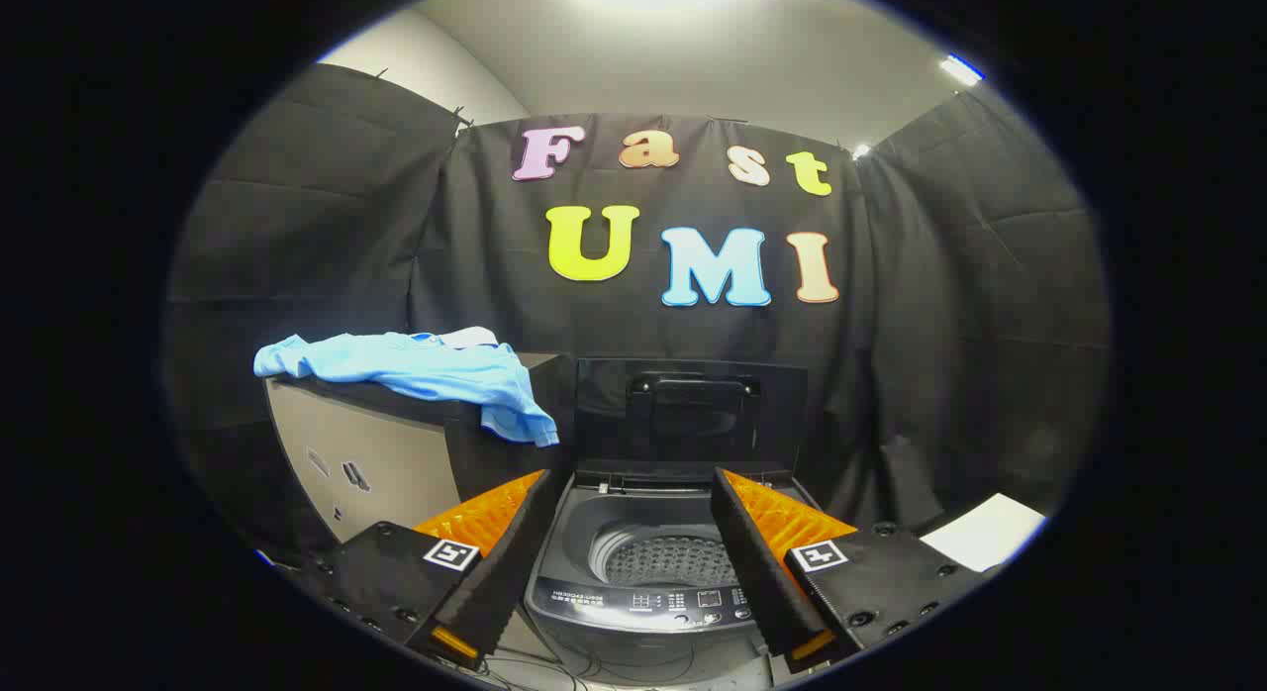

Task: Put the clothes into the washing machine and then close the washing machine lid.

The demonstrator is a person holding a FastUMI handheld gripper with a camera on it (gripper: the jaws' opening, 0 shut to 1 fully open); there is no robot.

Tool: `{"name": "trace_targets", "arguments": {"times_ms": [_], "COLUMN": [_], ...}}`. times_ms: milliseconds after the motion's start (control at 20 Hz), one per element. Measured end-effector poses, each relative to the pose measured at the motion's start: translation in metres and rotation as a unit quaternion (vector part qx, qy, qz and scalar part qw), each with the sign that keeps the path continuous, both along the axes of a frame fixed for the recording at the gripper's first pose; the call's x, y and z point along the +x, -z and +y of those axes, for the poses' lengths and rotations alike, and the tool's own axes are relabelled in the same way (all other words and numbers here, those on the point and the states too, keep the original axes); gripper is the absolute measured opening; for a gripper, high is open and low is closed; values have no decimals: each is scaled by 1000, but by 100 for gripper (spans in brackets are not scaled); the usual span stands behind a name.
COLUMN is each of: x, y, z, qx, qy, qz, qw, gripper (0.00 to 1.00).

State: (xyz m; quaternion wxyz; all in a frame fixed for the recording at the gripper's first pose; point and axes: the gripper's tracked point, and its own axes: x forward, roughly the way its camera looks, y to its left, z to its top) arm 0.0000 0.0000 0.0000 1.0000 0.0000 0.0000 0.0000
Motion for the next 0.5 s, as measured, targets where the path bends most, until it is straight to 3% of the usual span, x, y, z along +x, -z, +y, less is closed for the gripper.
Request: {"name": "trace_targets", "arguments": {"times_ms": [500], "x": [-2], "y": [-3], "z": [4], "qx": [-11], "qy": [-9], "qz": [-3], "qw": [1000], "gripper": [98]}}
